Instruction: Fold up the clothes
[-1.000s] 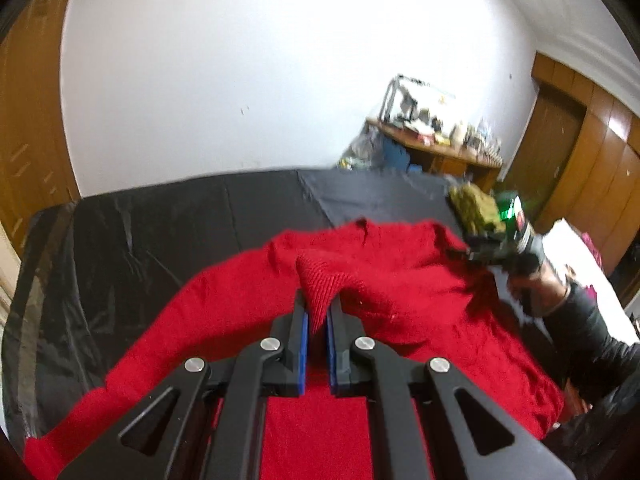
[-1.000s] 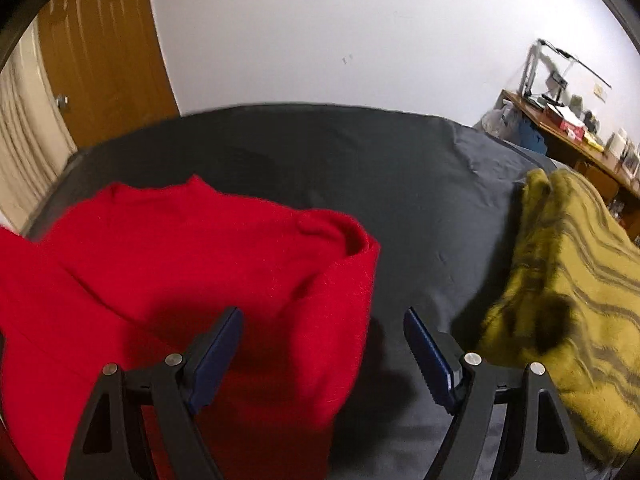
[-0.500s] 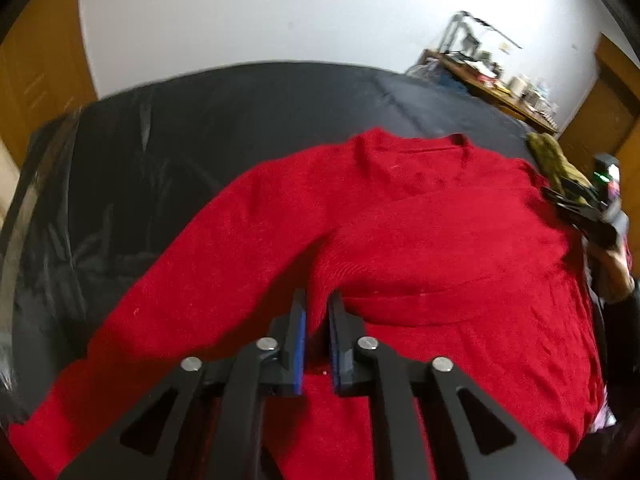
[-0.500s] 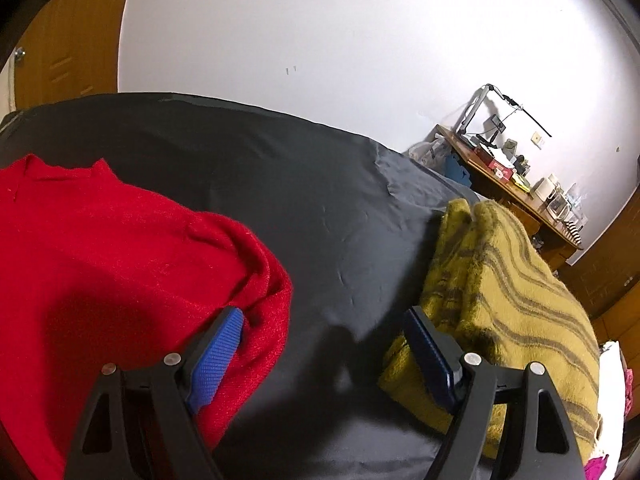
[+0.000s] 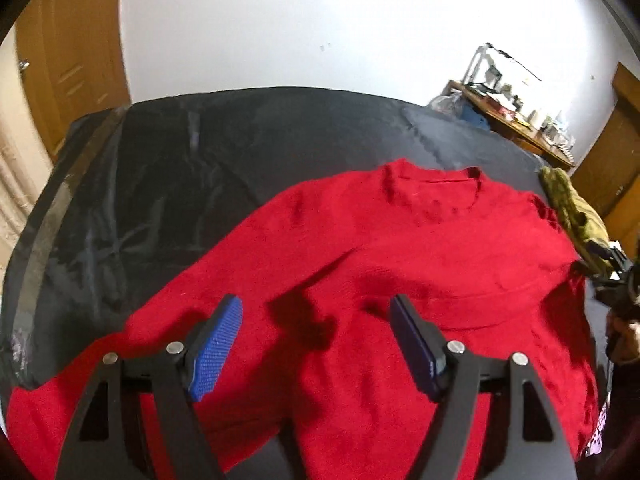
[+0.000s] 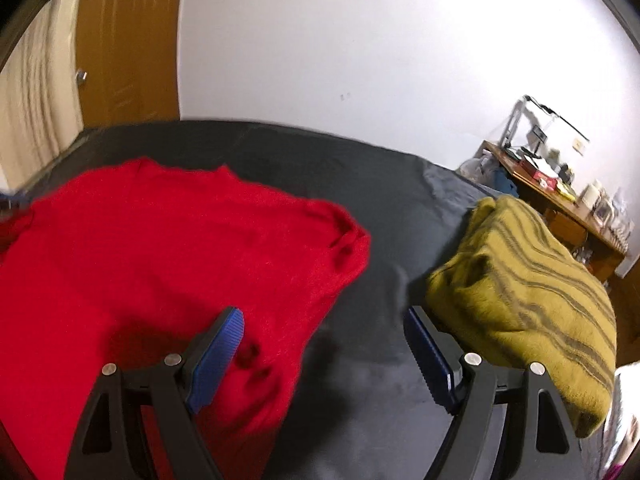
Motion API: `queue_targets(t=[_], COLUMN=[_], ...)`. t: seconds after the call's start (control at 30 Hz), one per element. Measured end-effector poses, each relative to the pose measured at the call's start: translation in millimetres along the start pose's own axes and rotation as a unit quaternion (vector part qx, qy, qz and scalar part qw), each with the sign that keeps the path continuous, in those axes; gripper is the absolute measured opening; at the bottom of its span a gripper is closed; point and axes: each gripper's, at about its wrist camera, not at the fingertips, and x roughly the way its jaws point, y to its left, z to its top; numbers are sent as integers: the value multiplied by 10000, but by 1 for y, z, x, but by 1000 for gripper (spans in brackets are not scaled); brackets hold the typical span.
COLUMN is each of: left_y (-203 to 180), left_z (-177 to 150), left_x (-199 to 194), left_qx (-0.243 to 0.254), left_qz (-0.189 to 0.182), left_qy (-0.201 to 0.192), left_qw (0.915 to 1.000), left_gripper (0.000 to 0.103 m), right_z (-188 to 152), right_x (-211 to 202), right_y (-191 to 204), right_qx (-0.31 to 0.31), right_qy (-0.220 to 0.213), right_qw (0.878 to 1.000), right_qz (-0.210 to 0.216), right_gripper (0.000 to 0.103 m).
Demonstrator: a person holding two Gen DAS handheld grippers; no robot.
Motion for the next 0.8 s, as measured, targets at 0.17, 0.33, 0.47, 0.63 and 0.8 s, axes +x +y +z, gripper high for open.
queue_targets(t=[0.17, 0.33, 0.47, 0.63, 0.8], left_y=[-25, -38, -28, -14, -27], left_z=[-6, -16, -19, -15, 3], left_x=[36, 49, 42, 19, 10], left_qx=[300, 703, 573, 123, -44], left_qz=[237, 587, 560, 345, 168], left_qy=[439, 467, 466, 228, -113], left_qw=[9983, 9947, 9957, 9991, 9998], left_gripper=[79, 80, 80, 80, 80], right_z=[-12, -28, -30, -32, -22], right_x=[20, 22, 21, 17, -18], right_y=[3, -23, -28, -31, -24], right_qx=[-173, 257, 315, 391, 632], right_qy=[388, 565, 590, 576, 96], right_qw=[9979, 9952, 9949, 9948, 9971], right_qz=[-496, -763, -756, -750, -423], right_gripper=[83, 84, 86, 89, 89])
